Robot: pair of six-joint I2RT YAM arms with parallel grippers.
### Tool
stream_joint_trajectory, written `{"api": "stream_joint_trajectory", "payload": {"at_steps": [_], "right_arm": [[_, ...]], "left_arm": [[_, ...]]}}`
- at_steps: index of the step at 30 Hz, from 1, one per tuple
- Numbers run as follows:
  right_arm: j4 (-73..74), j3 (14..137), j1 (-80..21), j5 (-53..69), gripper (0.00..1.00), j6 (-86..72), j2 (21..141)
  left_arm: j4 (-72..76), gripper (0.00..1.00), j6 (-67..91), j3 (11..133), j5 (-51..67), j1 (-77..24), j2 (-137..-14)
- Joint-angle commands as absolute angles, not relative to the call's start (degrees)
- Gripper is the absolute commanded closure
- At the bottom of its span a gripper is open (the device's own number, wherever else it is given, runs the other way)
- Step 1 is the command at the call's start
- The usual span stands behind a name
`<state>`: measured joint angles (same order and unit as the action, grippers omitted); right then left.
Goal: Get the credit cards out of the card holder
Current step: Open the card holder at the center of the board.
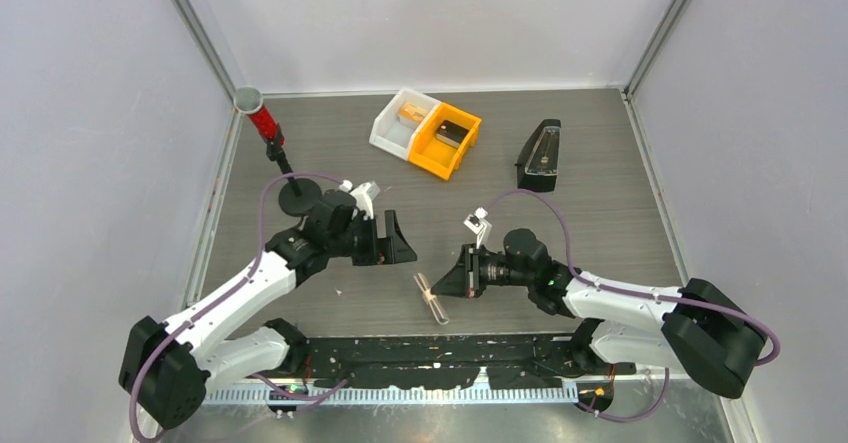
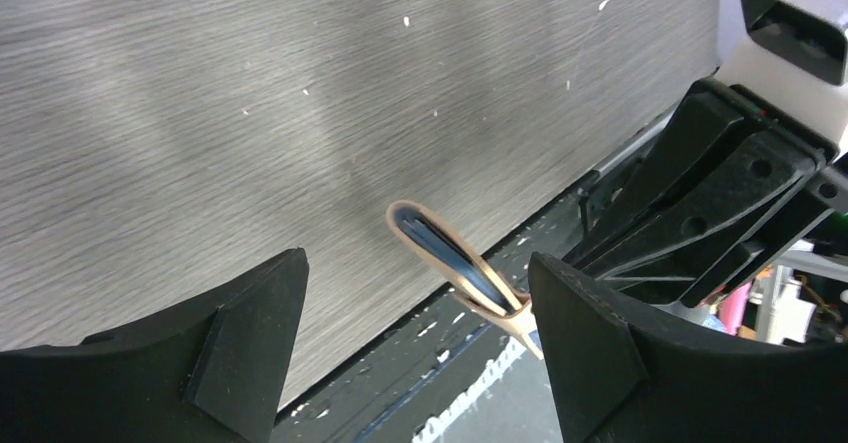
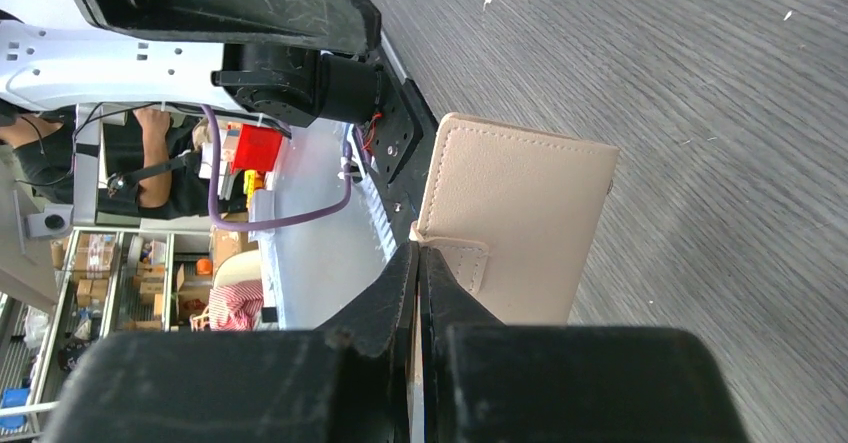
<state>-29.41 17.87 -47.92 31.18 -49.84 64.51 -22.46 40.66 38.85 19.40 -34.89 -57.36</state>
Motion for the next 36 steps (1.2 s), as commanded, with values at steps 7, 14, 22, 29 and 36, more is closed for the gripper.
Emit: {"api": "stream_joint_trajectory", "payload": {"at_steps": [7,14,22,29,36], "right_arm": [[-37.83,17.64,-48.61,31.06,0.95,-50.58,67.70],[-41.71,15.70,-47.26,30.36,0.95,-49.76,71.94],[-50.07,11.09,-40.61,34.29,0.95,-50.91,77.95],[-47.21,10.08,-36.70,34.53,0.93,-47.52,79.89],[-20.25,15.34,-33.69,27.59,0.71,-37.39,69.89]], "left_arm": [[-11.34,0.25,47.56,35.95,24.78,-35.84,-62.96],[-12.46,0.30,47.37,34.23,22.56,-36.11,-62.54],[-16.88,0.34,45.59,34.41,18.02,-36.46,-60.43],[-16.39,0.36,45.44,34.32,18.35,-36.85,-61.39],[-15.68,0.37,45.01,34.33,18.80,-36.95,-60.85]]}}
